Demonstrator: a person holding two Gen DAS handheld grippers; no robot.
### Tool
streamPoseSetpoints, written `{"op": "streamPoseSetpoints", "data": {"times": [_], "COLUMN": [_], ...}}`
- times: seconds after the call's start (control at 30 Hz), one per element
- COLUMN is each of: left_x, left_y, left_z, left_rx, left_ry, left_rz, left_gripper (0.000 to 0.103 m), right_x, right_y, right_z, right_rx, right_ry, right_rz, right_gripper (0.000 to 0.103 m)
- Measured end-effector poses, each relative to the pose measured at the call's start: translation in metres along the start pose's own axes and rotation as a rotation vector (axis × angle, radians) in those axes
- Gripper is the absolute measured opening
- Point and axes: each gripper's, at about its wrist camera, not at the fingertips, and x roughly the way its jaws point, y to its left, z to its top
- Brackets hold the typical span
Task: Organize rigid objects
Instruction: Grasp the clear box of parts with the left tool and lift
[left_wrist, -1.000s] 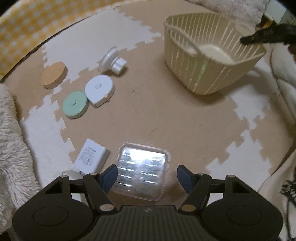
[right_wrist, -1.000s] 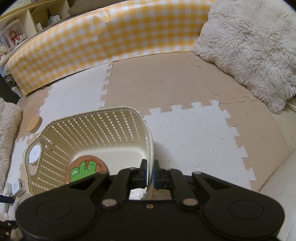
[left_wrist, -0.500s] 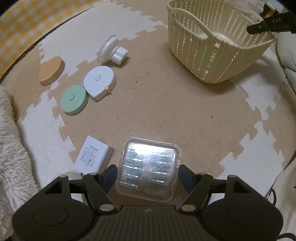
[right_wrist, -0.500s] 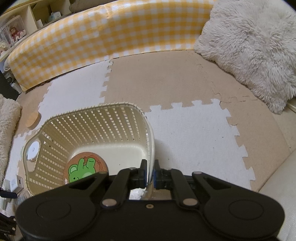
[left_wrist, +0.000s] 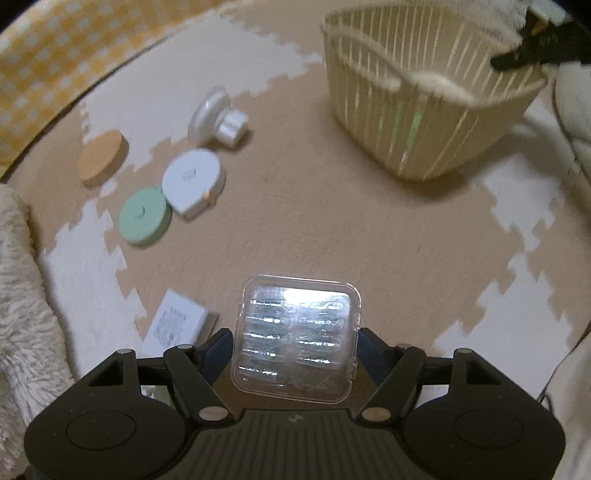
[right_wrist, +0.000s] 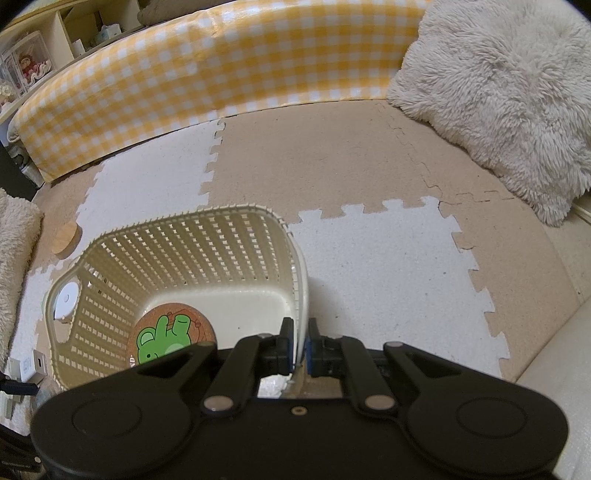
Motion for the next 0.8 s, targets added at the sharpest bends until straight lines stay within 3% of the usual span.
{"op": "streamPoseSetpoints", "data": {"times": [0.33,0.8], "left_x": [-0.036,-0.092], "left_y": [-0.006,-0.034], "left_z": [0.022,0.066], "left_rx": [-0.112,-0.28], "left_ry": [-0.186,-0.417], "left_rz": [0.024,-0.07], "left_gripper": [0.074,0.074], "right_x": [0.0,-0.001], "right_y": [0.0,-0.001], "right_z": [0.0,0.0], "right_rx": [0.003,0.011], "right_ry": [0.0,0.002], "right_rz": [0.001,0.005], "right_gripper": [0.006,0.006]}}
